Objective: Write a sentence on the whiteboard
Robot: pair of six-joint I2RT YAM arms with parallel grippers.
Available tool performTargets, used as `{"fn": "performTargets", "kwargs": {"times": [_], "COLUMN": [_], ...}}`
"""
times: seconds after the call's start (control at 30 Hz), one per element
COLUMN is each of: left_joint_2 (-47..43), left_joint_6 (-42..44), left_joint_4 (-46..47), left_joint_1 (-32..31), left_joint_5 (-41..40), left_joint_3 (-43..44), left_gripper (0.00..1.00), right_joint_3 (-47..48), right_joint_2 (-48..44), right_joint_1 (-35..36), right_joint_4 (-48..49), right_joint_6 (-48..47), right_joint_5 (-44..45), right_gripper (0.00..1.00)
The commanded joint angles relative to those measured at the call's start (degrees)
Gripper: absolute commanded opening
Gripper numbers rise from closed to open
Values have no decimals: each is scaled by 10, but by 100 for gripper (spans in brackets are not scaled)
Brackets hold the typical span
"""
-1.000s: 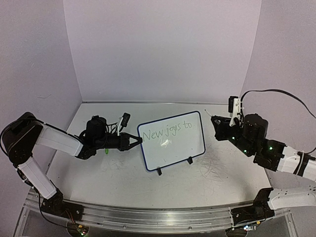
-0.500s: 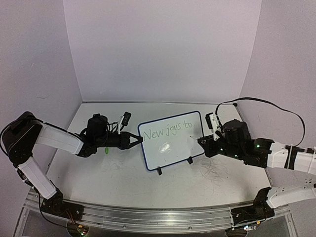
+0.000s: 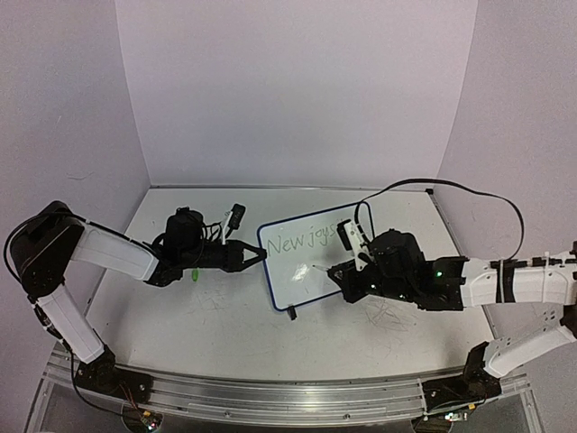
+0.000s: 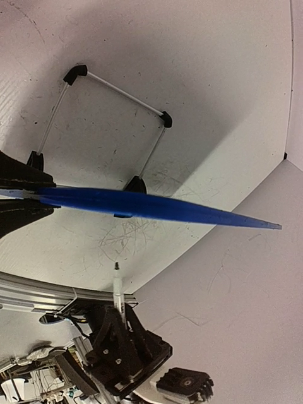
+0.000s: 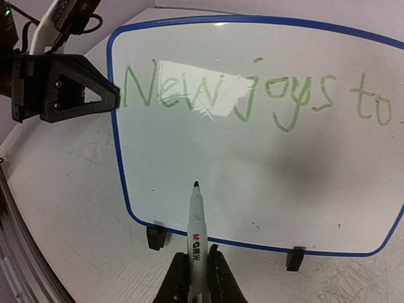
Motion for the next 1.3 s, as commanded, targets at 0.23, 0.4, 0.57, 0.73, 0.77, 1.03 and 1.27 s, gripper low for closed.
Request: {"fn": "performTargets", "kwargs": {"times": [0.23,0.4,0.57,0.73,0.77,1.03,1.27], "left_joint_2": [-21,-24,-29,-30,-31,-32,-29], "left_joint_6": [8,9,16,18,18,21,26], "left_joint_4": [-24,-24,-24,-24,-24,-24,-24], "left_joint_1": [-21,-22,-28,-30,-31,-34,-34], "left_joint_5": [-52,-55,-68,-76,-78,-80,-81], "left_joint_3": [-14,-11,-10,-13,-13,-13,-11], "left_gripper": [0,0,0,0,0,0,0], "right_joint_3": [52,53,65,90,94,134,114], "right_joint_2": [58,70,93,123,128,179,164], "right_joint_1": [28,29,38,50,52,58,60], "right_joint_4": [83,107,110,107,108,110,98], "right_joint_6": [-7,4,-14,-22,-22,-18,3], "right_joint_5": [7,6,-5,-16,-14,-7,21], "right_gripper": [0,0,0,0,0,0,0]}}
